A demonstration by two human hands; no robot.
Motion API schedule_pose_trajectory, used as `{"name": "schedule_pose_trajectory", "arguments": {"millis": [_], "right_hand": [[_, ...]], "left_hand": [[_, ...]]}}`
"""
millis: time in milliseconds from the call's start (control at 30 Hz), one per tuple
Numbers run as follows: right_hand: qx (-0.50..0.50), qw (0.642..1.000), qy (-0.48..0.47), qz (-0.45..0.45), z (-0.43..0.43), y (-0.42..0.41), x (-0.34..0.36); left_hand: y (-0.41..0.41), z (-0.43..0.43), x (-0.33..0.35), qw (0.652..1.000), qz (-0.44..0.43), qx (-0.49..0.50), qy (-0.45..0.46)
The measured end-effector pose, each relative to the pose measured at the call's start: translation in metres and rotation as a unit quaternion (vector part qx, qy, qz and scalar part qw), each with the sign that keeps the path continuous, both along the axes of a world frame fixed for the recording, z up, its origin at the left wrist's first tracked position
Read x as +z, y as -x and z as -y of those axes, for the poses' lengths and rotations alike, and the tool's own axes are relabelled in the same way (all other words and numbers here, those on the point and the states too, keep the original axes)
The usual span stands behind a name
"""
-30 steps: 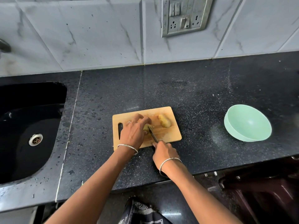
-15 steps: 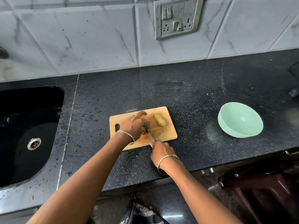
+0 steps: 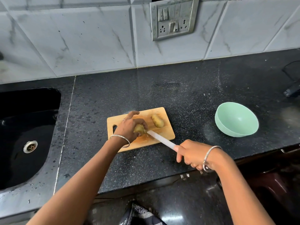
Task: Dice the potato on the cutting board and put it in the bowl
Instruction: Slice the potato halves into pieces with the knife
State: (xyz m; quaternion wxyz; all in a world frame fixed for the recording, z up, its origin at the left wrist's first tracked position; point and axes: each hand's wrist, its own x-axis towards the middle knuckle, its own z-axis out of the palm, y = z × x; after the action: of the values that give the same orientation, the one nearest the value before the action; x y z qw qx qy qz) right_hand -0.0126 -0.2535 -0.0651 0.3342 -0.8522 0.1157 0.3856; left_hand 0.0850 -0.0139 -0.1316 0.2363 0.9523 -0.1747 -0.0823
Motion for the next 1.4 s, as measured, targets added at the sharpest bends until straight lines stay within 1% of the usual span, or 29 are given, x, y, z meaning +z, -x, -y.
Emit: {"name": "schedule_pose_trajectory", "arguments": {"millis": [33,100,200,267,333,433,500,800,933,1033,1133,1233,1400], "right_hand": [[-0.014,1.0,-0.018,0.009,0.0,-0.001,0.002],[-0.034,0.997,-0.02,0.067,-0.007,-0.005,-0.002],[-0.04,0.985,0.035,0.161,-0.03,-0.011,-0.018],[-0.027,0.977,0.094,0.188,-0.048,-0.011,-0.033],[-0.022,0.973,0.126,0.19,-0.06,-0.01,-0.047],[-0.028,0.974,0.133,0.181,-0.07,-0.005,-0.06],[-0.032,0.974,0.131,0.182,-0.072,-0.004,-0.066],[-0.025,0.977,0.098,0.187,-0.082,-0.001,-0.077],[-0.03,0.978,0.095,0.182,-0.082,-0.004,-0.078],[-0.043,0.973,0.101,0.201,-0.081,-0.005,-0.077],[-0.045,0.969,0.089,0.225,-0.08,-0.004,-0.073],[-0.012,0.972,0.069,0.226,-0.085,-0.002,-0.07],[0.009,0.969,0.08,0.234,-0.091,0.004,-0.063]], "left_hand": [[0.002,-0.001,-0.001,1.0,0.0,0.017,0.017],[0.006,-0.002,-0.004,0.995,0.003,0.072,0.061],[0.011,-0.001,-0.01,0.981,0.009,0.165,0.1],[0.013,0.003,-0.013,0.979,0.003,0.183,0.09],[0.014,0.008,-0.016,0.982,0.007,0.178,0.059],[0.012,0.015,-0.023,0.985,0.041,0.165,-0.004],[0.011,0.017,-0.026,0.984,0.055,0.168,-0.013],[0.009,0.016,-0.031,0.984,0.066,0.168,0.003],[0.01,0.011,-0.029,0.986,0.046,0.159,0.011],[0.012,0.006,-0.027,0.99,0.038,0.138,0.014],[0.013,0.001,-0.028,0.986,0.031,0.16,0.041],[0.02,-0.001,-0.028,0.979,0.038,0.188,0.067],[0.028,-0.001,-0.028,0.976,0.048,0.195,0.083]]}}
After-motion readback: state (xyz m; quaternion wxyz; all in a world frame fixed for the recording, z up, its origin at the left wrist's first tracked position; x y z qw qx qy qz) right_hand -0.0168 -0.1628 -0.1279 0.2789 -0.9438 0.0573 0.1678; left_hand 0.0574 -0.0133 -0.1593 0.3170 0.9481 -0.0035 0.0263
